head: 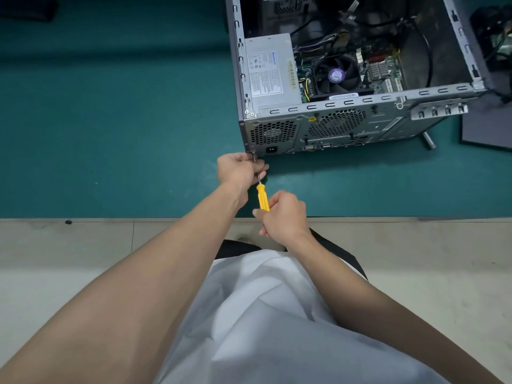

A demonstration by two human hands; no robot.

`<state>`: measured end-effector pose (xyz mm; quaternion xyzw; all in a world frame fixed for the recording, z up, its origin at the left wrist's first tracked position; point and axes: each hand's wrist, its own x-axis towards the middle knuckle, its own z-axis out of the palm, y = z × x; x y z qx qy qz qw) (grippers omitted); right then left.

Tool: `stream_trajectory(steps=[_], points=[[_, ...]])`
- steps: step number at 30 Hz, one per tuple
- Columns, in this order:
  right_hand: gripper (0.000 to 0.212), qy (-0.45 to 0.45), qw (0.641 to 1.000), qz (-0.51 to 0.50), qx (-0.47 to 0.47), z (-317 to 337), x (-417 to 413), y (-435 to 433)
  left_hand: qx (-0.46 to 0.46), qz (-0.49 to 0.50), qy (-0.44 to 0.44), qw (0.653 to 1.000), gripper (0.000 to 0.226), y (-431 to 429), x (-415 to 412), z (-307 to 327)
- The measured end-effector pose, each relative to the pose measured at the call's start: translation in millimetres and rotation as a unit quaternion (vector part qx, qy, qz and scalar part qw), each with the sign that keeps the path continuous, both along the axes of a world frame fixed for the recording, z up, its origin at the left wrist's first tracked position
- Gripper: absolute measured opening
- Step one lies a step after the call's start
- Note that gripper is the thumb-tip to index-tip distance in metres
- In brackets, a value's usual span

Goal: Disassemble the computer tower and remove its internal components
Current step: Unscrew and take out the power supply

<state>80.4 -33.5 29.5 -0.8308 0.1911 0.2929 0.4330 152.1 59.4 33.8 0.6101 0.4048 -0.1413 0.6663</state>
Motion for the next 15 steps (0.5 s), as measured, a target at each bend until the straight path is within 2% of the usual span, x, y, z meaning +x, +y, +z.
stream_trajectory(steps=[2, 4, 6, 7, 8, 9, 11, 15], points=[[0.023, 0.004, 1.000, -0.002, 0.022, 1, 0, -3, -0.001, 0.009, 0.000, 1.000, 0.014, -2, 2, 0], [0.019, 0.066, 0.985, -0.051, 0.150, 3, 2, -9, -0.023, 0.014, -0.003, 1.000, 0.017, -2, 2, 1], [0.018, 0.153, 0.930, -0.102, 0.319, 7, 4, -17, -0.039, 0.003, -0.015, 0.999, 0.018, 0, 1, 1], [0.019, 0.180, 0.900, -0.124, 0.378, 9, 4, -21, -0.049, -0.004, -0.021, 0.999, 0.018, 1, 1, 1], [0.022, 0.186, 0.886, -0.134, 0.403, 10, 4, -22, -0.061, -0.006, -0.026, 0.998, 0.018, 3, 1, 1], [0.024, 0.176, 0.891, -0.131, 0.396, 12, 3, -21, -0.073, -0.005, -0.030, 0.997, 0.018, 4, 1, 1], [0.024, 0.128, 0.930, -0.110, 0.327, 13, 3, -15, -0.079, 0.000, -0.029, 0.996, 0.017, 4, 0, 1], [0.024, 0.045, 0.985, -0.048, 0.162, 15, -1, 1, 0.003, 0.007, -0.009, 1.000, 0.016, -1, 1, -2]])
